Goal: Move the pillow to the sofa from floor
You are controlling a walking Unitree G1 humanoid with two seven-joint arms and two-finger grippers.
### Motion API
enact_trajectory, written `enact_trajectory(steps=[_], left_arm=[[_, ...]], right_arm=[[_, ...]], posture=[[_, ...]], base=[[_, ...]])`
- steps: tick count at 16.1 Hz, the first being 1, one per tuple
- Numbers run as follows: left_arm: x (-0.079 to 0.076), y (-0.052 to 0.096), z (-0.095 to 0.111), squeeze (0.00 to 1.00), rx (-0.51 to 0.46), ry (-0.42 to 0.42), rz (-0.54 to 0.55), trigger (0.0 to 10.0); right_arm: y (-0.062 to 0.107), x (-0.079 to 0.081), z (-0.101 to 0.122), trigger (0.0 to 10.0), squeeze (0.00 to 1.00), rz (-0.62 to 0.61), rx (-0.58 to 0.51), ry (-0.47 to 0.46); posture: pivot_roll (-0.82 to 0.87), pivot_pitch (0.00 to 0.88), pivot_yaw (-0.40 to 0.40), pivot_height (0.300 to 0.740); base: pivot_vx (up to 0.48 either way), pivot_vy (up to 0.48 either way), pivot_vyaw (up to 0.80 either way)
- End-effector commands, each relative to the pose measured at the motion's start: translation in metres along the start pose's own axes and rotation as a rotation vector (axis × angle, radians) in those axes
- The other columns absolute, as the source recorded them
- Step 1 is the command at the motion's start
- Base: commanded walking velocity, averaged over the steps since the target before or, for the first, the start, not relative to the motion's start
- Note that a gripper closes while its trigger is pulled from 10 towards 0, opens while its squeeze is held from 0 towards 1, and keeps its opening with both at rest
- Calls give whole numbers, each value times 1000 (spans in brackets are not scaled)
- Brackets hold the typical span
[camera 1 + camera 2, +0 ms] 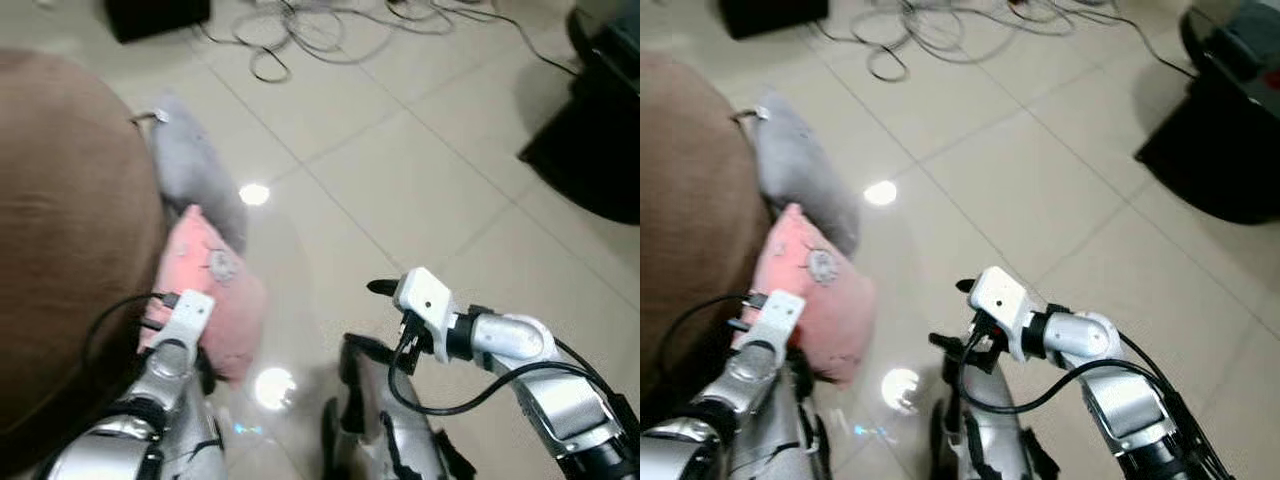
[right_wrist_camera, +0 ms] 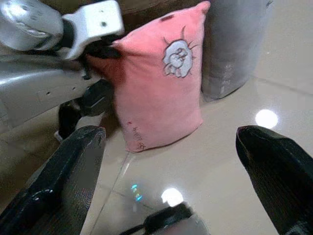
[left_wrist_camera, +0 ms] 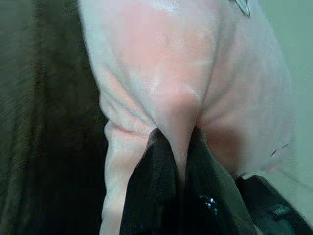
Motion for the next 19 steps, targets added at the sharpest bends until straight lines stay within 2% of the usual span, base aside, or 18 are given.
enact_trajectory(steps=[1,2,3,4,5,6,8,9,10,11,12,14,15,17,18,19], left_arm=[[-18,2,12,0,-44,44,-55,0],[-25,3,26,0,-103,54,-82,0],[-28,4,32,0,-127,57,-97,0],[-39,7,57,0,-238,36,-158,0],[-41,11,74,0,-322,26,-182,0],[-36,13,87,0,-394,28,-182,0],[-10,15,111,0,-510,99,-144,0],[-4,16,115,0,-536,119,-135,0],[14,25,132,0,-626,193,-106,0],[31,37,150,0,-706,302,-96,0],[35,41,155,0,-728,333,-98,0],[46,72,182,0,-872,324,-93,0],[49,73,181,0,-868,329,-77,0],[76,74,160,0,-770,458,59,0],[82,73,156,0,-737,514,69,10000],[84,69,152,0,-704,532,70,10000]], right_arm=[[3,-11,-6,10000,0,-74,-15,-20],[5,-20,-2,10000,0,-120,-37,-30],[6,-23,0,10000,0,-137,-47,-32],[6,-39,8,10000,0,-219,-99,-54],[6,-47,16,10000,0,-268,-146,-76],[3,-51,23,10000,0,-296,-186,-85],[-6,-54,31,10000,0,-335,-248,-110],[-7,-54,32,10000,0,-346,-256,-116],[-9,-56,32,10000,0,-374,-261,-126],[-10,-59,34,10000,0,-397,-272,-139],[-10,-60,35,10000,0,-404,-277,-145],[-10,-64,40,10000,0,-453,-320,-218],[-10,-65,39,10000,0,-464,-320,-230],[-14,-65,42,10000,0,-503,-369,-266],[-16,-69,44,10000,0,-526,-385,-279],[-19,-72,46,10000,0,-543,-398,-292]], posture=[[-62,136,-109,562],[-52,125,-96,562],[-48,122,-91,562],[-17,83,-65,562],[8,41,-48,562],[31,6,-39,562],[63,0,-14,562],[68,0,-15,562],[90,0,2,562],[92,0,6,562],[92,0,5,562],[122,0,-16,562],[121,0,-12,562],[107,0,-7,582],[101,0,-7,592],[92,0,-4,602]], base=[[0,0,0],[0,0,0],[0,0,0],[0,0,0],[0,0,0],[0,0,0],[0,0,0],[0,0,0],[0,0,0],[0,0,0],[0,0,0],[0,0,0],[0,0,0],[0,0,0],[0,0,0],[0,0,0]])
Point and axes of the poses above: a point about 5 cm out from each wrist's last joint towards the gripper, its own y axis pointing back from the gripper into the wrist, its own z axis along the axis of the wrist's last joint, x = y × z, the point moved 4 cm from there along -y, pointing out of the wrist towards the gripper, and after that the axes turned 14 degrees about -y, right-handed, at the moved point
